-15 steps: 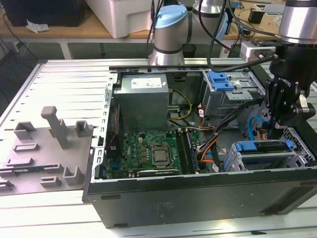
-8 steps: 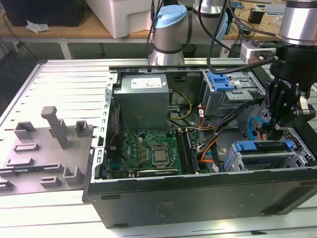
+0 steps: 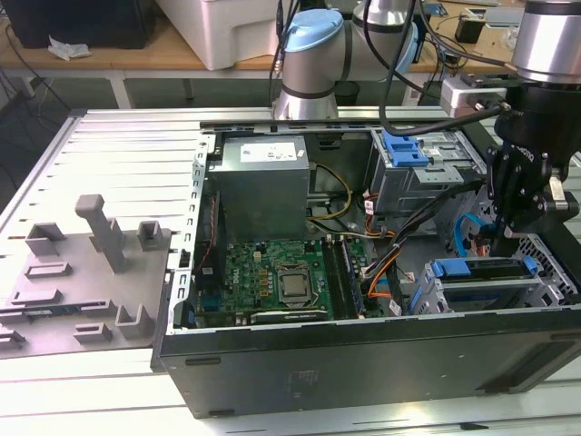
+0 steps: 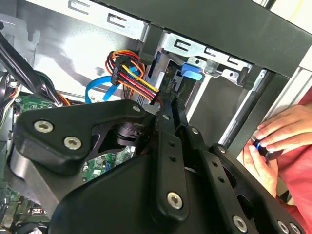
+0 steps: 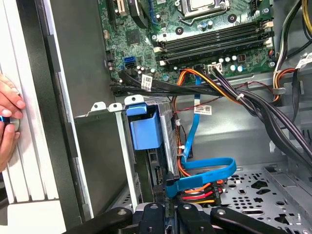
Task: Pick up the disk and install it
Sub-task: 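Insert the first disk wire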
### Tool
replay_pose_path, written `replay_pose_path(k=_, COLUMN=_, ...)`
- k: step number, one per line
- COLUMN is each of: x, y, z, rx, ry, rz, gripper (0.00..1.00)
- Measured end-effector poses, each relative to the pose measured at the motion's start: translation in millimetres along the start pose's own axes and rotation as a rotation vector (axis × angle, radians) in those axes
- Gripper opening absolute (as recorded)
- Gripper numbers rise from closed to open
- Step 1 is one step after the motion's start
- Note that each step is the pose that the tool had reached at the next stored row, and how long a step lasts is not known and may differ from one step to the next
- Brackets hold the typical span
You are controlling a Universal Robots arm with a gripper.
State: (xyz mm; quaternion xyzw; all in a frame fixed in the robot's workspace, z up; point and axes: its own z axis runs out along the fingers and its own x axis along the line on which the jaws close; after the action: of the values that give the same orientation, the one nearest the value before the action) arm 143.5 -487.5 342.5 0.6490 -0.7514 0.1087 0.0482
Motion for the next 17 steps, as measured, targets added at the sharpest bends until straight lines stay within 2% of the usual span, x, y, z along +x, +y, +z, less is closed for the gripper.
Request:
replay_pose_path(k=3, x=0.5, y=-0.1, z=-0.8, rx=-0.0012, ry=-0.0112, rz=-0.002, gripper=0.17)
replay_pose_path(k=5, x=1.0, y=-0.3, z=-1.6, rx=-0.0014, ry=-0.0151, rz=-0.003, gripper=0.17)
replay_pose_path(k=9, x=1.8, y=-0.4, z=-2.5, rx=-0.0001, ry=-0.0179, rz=-0.01, gripper=0.17)
replay_pose_path(k=17, x=4.2, y=-0.8, z=-1.9, rx=0.0112, ry=-0.0241, rz=-0.064, gripper=0.17)
